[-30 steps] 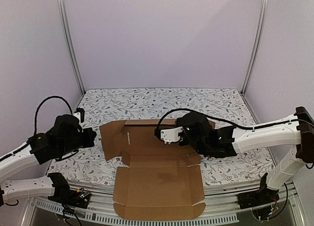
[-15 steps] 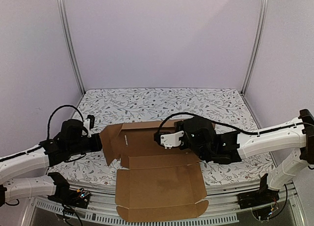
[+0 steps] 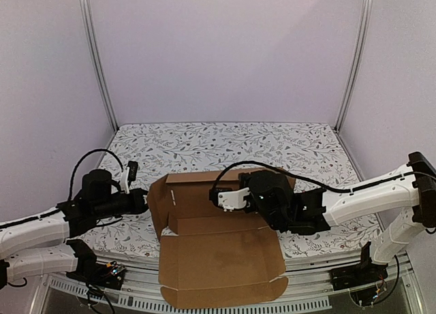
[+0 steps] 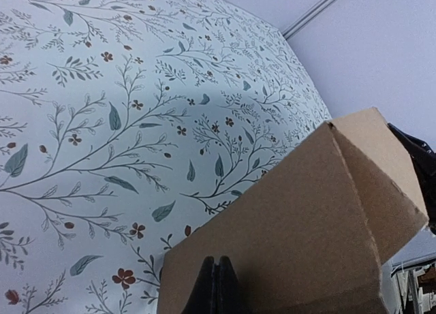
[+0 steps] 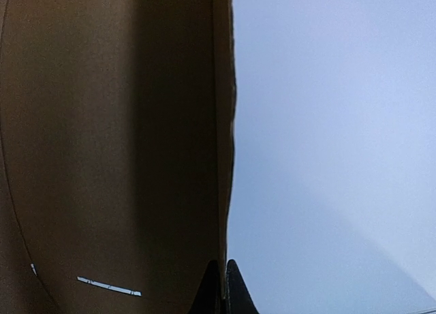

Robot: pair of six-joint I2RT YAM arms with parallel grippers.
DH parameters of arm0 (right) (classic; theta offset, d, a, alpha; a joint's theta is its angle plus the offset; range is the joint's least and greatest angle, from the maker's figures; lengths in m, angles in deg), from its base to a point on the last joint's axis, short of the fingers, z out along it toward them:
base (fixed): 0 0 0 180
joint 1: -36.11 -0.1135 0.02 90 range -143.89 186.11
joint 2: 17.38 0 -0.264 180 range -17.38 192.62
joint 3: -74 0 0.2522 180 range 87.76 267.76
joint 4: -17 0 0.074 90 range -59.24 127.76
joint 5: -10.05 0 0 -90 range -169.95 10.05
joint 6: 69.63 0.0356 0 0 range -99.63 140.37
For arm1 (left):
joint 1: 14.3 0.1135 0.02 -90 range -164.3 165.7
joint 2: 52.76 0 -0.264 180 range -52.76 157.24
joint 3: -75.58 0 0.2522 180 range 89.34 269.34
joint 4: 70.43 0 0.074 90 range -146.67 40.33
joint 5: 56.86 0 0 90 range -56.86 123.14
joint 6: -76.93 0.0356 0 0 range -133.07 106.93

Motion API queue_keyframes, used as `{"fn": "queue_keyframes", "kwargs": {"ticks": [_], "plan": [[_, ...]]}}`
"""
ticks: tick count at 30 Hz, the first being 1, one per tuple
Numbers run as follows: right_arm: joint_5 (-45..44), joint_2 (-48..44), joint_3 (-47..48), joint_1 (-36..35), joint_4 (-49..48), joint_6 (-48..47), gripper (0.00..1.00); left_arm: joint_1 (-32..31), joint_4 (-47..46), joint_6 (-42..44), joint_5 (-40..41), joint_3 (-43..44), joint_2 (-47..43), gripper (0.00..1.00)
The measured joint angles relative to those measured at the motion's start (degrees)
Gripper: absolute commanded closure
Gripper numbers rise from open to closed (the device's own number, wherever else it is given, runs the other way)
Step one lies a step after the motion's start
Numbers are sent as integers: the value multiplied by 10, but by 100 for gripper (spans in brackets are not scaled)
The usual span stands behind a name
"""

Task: Fold the paper box

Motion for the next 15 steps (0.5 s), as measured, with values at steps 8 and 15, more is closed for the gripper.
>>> {"fn": "queue_keyframes", "kwargs": {"ticks": [8,15], "plan": [[-28,9,0,-13,-12,1,100,-5,-25,-12,-18,-7,1,100],[-64,24,0,-26,-17,10,100,-17,-27,-22,-16,6,23,100]]}}
